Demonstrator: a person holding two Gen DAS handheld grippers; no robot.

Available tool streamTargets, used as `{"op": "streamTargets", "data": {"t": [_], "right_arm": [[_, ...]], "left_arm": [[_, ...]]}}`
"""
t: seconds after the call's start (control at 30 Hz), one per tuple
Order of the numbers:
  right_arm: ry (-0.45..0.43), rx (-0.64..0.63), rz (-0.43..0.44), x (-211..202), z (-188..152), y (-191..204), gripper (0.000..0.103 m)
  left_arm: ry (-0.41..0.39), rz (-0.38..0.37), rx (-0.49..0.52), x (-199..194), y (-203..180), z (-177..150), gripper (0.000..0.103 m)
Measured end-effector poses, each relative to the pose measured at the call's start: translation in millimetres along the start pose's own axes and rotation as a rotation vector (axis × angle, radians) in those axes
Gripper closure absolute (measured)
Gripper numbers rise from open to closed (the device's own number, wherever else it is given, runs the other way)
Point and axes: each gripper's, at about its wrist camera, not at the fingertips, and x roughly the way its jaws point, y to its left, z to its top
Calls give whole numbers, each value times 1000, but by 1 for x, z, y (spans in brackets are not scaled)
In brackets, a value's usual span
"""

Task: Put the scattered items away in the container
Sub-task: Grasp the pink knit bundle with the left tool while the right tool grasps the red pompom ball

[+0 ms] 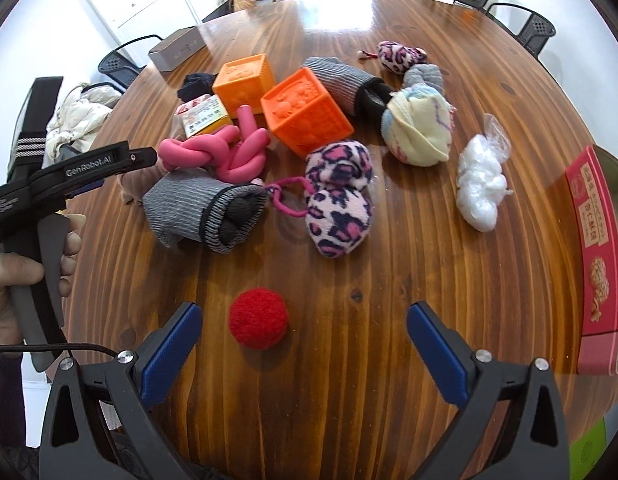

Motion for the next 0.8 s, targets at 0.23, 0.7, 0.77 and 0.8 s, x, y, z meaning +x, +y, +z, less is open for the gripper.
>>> {"op": "streamTargets", "data": {"t": [0.23,0.7,0.77,0.8], "right_arm": [[4,18,-7,2,-1,-2,1],[-10,-16,-24,-1,-1,9,1],[-14,-15,-22,-1,-1,9,1],[-14,-15,-21,-1,-1,10,1]], "left_arm": [[72,-59,-76,24,12,-4,0],[36,-2,40,29,1,-22,0],[26,-3,42,29,3,-26,0],[18,-3,45,29,3,-28,0]]}}
